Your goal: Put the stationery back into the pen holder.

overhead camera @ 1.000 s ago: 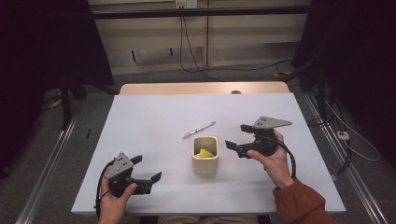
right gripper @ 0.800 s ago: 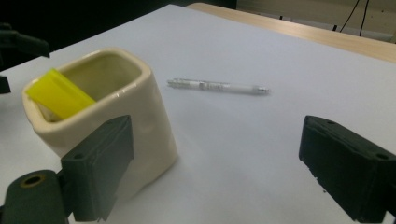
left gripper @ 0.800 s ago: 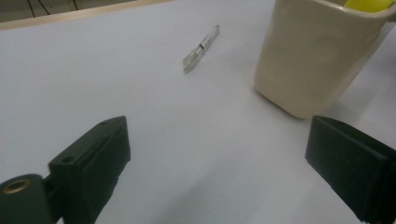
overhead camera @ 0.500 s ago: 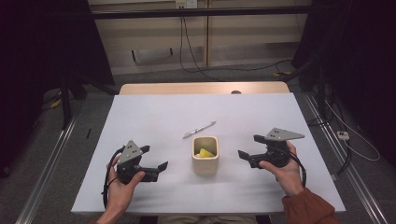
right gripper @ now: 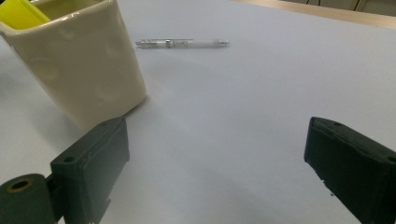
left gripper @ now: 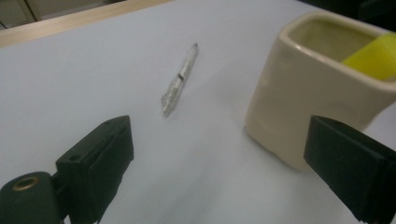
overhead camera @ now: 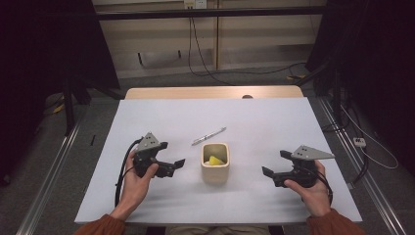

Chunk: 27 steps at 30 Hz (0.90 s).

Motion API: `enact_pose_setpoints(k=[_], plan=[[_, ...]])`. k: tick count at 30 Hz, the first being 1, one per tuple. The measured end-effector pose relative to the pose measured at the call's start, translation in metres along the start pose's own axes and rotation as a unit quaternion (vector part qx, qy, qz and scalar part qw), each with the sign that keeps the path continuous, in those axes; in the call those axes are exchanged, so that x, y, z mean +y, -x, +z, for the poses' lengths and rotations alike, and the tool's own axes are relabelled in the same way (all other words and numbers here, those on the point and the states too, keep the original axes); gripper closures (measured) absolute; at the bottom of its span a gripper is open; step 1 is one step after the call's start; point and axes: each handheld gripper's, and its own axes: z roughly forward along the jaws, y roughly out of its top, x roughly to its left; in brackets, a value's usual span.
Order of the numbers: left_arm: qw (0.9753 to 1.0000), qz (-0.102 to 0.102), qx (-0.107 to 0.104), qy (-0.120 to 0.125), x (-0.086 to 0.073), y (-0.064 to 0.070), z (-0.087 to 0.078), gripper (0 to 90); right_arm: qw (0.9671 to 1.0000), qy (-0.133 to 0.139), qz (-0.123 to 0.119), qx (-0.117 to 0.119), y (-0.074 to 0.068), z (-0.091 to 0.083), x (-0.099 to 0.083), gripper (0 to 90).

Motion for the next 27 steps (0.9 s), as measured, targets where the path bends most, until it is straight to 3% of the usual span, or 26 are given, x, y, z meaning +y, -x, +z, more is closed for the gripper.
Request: enact_pose_setpoints(k=[3,7,9,11,15,19,27], plan=[[1.0000,-0.006,-0.006,0.003,0.006,-0.006,0.008,7.4,1.0000,-0.002,-0.003,-0.002,0.000,-0.003,-0.005,6.5],[0.9996,-0.015,-0.010,-0.020,0.016,-0.013,0.019,7.6,1.0000,-0.006,-0.004,-0.001,-0.002,-0.004,-0.010,6.6],[0.9991,-0.023,-0.026,-0.025,0.021,-0.018,0.024,8.0,1.0000,-0.006,-0.003,-0.001,-0.001,-0.005,-0.012,6.6],[0.9991,-0.027,-0.027,-0.018,0.025,-0.021,0.029,8.0,1.0000,-0.005,0.001,0.002,-0.001,-0.006,-0.013,6.6],[0.9988,-0.018,-0.033,-0.030,0.033,-0.027,0.041,8.6,1.0000,-0.007,0.005,0.004,0.000,-0.007,-0.016,6.6],[0.9981,-0.027,-0.018,-0.052,0.042,-0.030,0.056,8.9,0.9999,-0.006,0.006,0.005,0.000,-0.007,-0.018,6.6],[0.9967,-0.007,-0.008,-0.080,0.055,-0.034,0.082,9.7,0.9999,-0.009,0.002,0.006,0.000,-0.006,-0.018,6.6]])
